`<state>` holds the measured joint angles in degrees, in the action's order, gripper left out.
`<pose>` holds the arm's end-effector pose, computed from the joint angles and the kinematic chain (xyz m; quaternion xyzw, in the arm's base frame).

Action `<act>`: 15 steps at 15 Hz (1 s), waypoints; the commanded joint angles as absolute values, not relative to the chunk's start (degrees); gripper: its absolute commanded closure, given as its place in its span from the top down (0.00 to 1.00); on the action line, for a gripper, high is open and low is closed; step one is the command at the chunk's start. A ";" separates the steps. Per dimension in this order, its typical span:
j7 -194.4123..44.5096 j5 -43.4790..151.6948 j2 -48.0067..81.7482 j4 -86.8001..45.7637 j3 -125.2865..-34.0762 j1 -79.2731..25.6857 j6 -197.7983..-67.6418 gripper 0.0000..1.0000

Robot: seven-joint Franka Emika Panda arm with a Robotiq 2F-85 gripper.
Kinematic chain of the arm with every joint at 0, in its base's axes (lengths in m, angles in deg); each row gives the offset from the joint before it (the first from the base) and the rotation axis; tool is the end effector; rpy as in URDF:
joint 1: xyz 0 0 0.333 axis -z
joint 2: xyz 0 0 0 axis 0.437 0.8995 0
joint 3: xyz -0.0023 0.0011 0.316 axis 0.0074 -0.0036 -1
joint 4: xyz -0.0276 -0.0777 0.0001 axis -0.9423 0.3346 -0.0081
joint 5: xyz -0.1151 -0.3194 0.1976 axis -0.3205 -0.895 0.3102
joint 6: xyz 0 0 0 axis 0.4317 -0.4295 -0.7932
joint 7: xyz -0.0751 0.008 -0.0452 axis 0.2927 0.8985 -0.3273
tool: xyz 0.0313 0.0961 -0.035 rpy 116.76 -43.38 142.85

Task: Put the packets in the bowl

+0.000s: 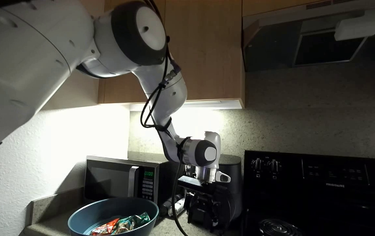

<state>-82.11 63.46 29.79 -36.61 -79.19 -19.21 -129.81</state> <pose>0.6106 -0.1159 0.2235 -0.9923 0.1101 0.0500 0.0267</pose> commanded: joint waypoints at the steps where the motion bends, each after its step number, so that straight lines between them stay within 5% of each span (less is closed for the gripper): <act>1: -79.69 61.91 34.17 -32.30 -78.24 -18.95 -128.52 1.00; 9: -77.77 59.93 40.26 -27.24 -75.71 -18.43 -126.64 1.00; 11: -77.95 59.75 41.16 -26.22 -75.59 -18.42 -126.02 0.73; 15: -78.79 60.32 42.32 -24.53 -76.06 -17.85 -124.42 0.47</act>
